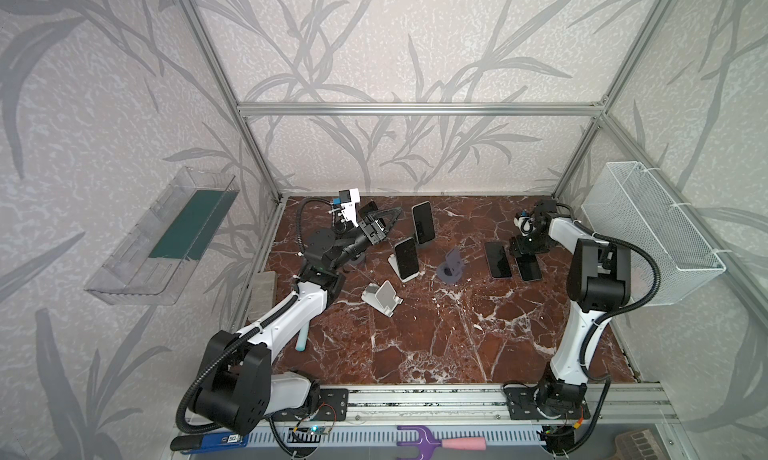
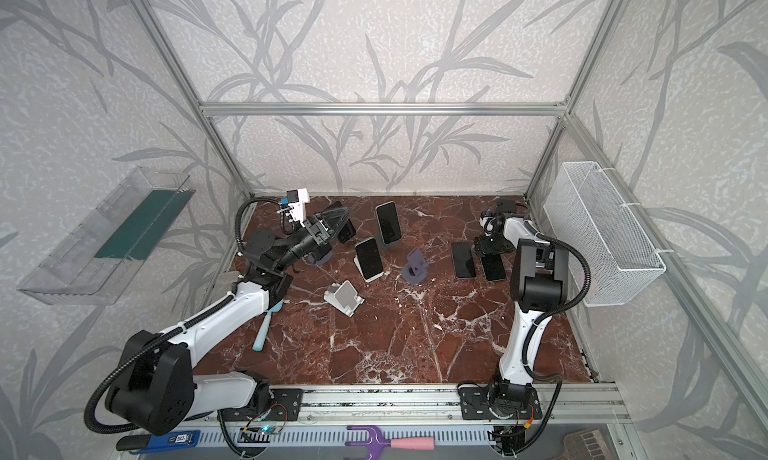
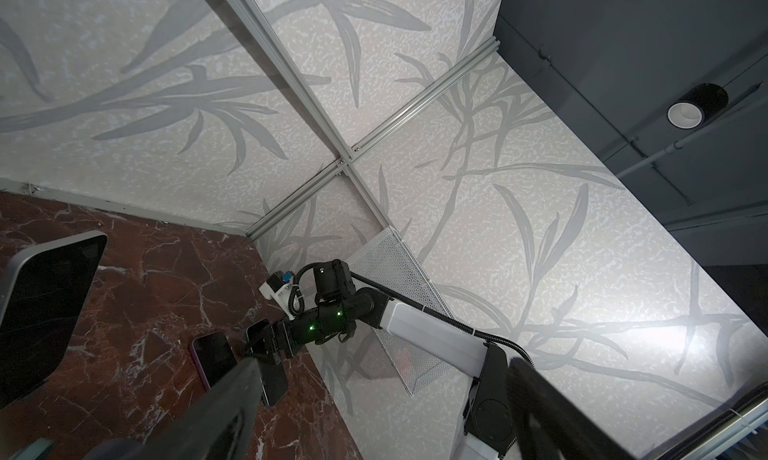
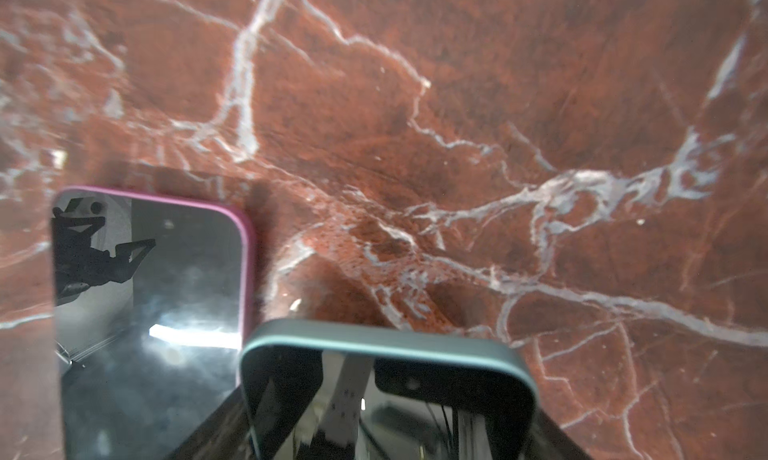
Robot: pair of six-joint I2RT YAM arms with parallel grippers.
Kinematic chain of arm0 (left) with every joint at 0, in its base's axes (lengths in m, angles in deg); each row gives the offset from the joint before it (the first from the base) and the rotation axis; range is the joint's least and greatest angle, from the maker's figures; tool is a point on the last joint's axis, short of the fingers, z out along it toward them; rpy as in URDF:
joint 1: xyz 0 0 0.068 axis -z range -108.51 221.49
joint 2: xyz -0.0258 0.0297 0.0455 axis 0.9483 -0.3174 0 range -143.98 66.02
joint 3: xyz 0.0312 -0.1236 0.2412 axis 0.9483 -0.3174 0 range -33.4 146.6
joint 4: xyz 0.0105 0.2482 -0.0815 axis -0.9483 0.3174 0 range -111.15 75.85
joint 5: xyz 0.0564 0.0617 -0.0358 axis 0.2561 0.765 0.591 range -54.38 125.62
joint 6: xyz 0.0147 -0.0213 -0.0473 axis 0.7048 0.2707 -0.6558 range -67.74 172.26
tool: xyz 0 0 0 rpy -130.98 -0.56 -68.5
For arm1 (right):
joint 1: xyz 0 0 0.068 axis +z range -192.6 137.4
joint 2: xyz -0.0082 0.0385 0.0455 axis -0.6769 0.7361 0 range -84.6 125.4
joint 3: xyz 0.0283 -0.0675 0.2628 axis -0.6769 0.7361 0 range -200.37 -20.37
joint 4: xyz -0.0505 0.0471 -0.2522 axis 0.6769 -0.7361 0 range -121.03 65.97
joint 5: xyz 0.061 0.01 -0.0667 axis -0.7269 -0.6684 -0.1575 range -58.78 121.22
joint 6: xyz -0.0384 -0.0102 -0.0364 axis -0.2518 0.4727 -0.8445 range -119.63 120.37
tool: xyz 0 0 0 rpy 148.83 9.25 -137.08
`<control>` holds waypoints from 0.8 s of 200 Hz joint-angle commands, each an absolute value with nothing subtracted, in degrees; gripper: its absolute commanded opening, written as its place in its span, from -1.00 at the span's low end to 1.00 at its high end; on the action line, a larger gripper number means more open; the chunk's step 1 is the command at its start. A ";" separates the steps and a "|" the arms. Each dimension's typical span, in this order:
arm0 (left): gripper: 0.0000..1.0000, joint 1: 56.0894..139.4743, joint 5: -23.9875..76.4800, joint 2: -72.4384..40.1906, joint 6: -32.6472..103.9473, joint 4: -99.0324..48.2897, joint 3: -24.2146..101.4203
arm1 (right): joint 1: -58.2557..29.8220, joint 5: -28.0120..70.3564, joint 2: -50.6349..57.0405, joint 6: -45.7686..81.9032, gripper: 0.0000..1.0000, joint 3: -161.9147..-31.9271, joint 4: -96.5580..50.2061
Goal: Remove the phone from the phone stand
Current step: 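Lower the held teal-edged phone flat beside the purple-edged phone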
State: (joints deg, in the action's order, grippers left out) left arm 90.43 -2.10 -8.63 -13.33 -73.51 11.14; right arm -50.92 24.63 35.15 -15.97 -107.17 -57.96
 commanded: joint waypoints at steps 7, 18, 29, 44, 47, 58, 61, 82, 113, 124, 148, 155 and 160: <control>0.84 89.95 -3.55 -7.28 -14.28 -76.48 11.32 | -51.17 24.72 36.39 -15.99 0.53 -107.43 -58.34; 0.85 89.78 -3.54 -7.39 -14.28 -76.44 11.31 | -51.17 24.81 37.10 -15.90 0.53 -108.21 -58.97; 0.84 89.61 -3.51 -7.45 -14.44 -76.62 11.30 | -51.16 24.54 37.50 -15.86 0.53 -108.88 -59.33; 0.84 89.38 -3.67 -7.39 -14.54 -76.81 11.32 | -51.17 24.72 37.97 -15.31 0.53 -109.78 -59.66; 0.84 89.34 -3.65 -7.38 -14.54 -76.75 11.34 | -51.13 24.72 38.13 -15.24 0.53 -109.94 -59.84; 0.84 89.17 -3.58 -7.46 -14.63 -76.79 11.32 | -51.21 24.63 38.60 -15.11 0.53 -110.86 -60.81; 0.84 89.16 -3.57 -7.41 -14.63 -76.81 11.31 | -51.15 24.62 38.80 -15.17 0.54 -111.09 -61.04; 0.84 89.07 -3.55 -7.61 -14.71 -76.85 11.34 | -51.13 25.00 39.36 -14.84 0.53 -111.52 -61.77; 0.84 89.00 -3.94 -8.03 -14.80 -77.07 11.41 | -51.18 24.45 39.33 -14.84 0.55 -111.84 -62.18; 0.84 88.90 -4.14 -8.16 -14.76 -77.07 11.47 | -51.15 24.20 39.25 -14.62 0.55 -111.88 -62.34; 0.84 88.59 -4.10 -8.16 -14.97 -77.16 11.51 | -51.16 23.77 39.54 -14.16 0.56 -112.33 -62.74; 0.84 88.41 -4.10 -8.03 -15.05 -77.15 11.51 | -51.21 23.84 39.81 -14.05 0.56 -112.83 -63.23; 0.84 88.32 -4.04 -8.07 -15.11 -77.26 11.48 | -51.15 23.88 39.93 -13.85 0.56 -113.06 -63.49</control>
